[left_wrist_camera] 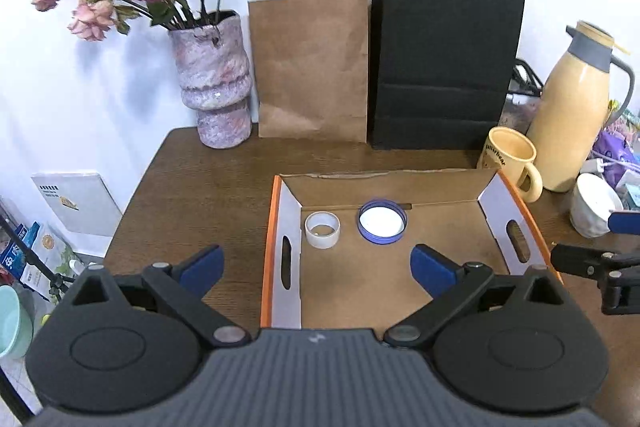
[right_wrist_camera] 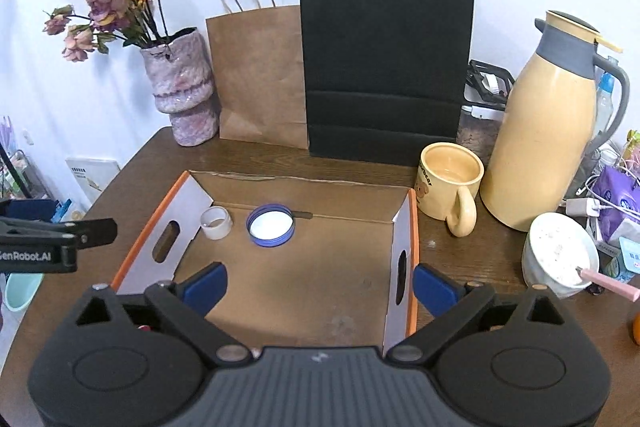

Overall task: Organize rigid objects
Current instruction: 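Withdraw both tools from the box back toward the table items, then grasp the white bottle cap with the right tool while the left tool grasps the green spray bottle, then lift and carry the cap and green spray bottle with both tools toward the box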

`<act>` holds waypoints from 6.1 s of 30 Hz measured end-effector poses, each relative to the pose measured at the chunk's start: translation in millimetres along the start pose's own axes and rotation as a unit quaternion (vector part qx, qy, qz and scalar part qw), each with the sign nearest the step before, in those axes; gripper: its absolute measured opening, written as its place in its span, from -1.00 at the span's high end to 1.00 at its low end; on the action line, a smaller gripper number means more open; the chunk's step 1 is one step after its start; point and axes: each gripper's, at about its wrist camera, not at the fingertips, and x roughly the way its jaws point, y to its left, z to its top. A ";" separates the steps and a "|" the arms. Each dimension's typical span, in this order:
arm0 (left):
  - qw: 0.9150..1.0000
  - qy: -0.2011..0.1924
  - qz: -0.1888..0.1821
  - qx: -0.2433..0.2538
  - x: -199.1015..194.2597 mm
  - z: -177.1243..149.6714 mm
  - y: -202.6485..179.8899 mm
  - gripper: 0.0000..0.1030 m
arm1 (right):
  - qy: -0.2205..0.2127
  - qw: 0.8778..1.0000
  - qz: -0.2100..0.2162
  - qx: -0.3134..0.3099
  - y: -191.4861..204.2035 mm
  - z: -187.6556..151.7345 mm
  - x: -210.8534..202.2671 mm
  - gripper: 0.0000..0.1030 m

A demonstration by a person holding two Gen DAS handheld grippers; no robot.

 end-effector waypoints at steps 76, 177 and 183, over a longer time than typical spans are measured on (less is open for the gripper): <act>0.955 -0.295 0.030 -0.024 -276.1 -447.2 -29.3 -1.00 | -0.293 0.956 -0.017 -0.026 62.4 -454.9 -260.2 -1.00; 0.998 -0.043 -0.048 -0.026 -38.5 -281.0 -16.3 0.40 | -0.077 0.992 0.070 -0.071 60.2 -282.2 -30.3 0.23; 0.995 -0.087 -0.037 -0.041 -98.7 -315.9 -21.5 0.40 | -0.100 0.991 0.059 -0.066 54.5 -306.0 -72.2 0.23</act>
